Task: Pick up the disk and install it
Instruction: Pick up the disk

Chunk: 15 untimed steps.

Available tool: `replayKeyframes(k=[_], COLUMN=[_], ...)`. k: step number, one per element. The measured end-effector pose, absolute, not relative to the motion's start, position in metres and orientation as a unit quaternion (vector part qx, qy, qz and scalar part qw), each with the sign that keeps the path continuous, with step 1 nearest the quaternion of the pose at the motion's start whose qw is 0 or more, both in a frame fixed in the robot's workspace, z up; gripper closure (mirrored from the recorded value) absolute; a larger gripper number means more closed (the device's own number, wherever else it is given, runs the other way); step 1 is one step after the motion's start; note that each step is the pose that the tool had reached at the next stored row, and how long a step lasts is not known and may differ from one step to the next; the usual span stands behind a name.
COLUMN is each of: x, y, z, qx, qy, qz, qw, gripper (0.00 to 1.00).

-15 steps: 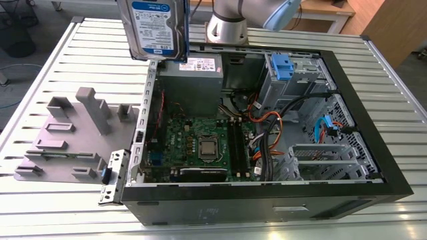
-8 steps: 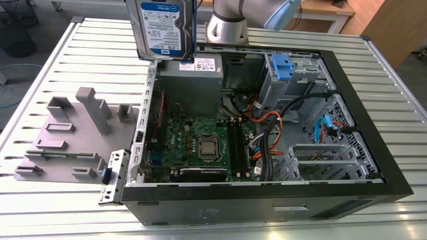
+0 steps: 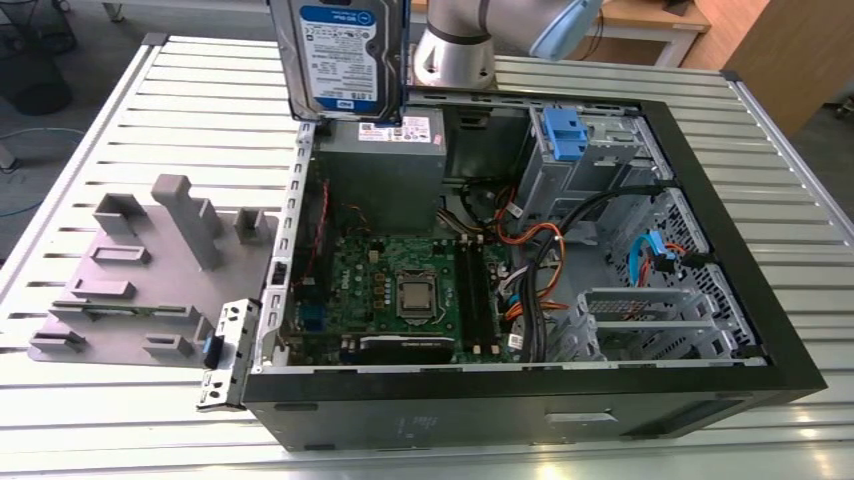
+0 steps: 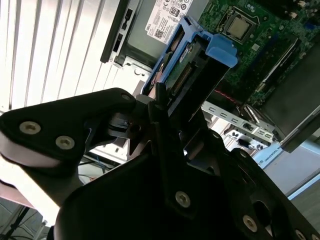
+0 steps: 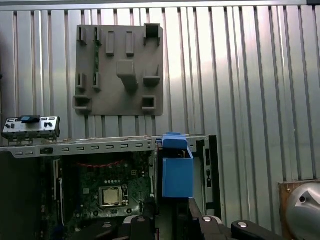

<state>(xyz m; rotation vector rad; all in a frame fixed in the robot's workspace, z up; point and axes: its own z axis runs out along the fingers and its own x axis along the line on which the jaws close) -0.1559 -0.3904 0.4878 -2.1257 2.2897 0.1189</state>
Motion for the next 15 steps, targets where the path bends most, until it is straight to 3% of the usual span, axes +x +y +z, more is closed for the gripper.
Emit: replayKeyframes(k=[15], x=[-0.135], y=[-0.39], z=[0.488], qx=[-0.68], qy=[0.732], qz=[0.038], qw=[0.007], gripper=[0.65])
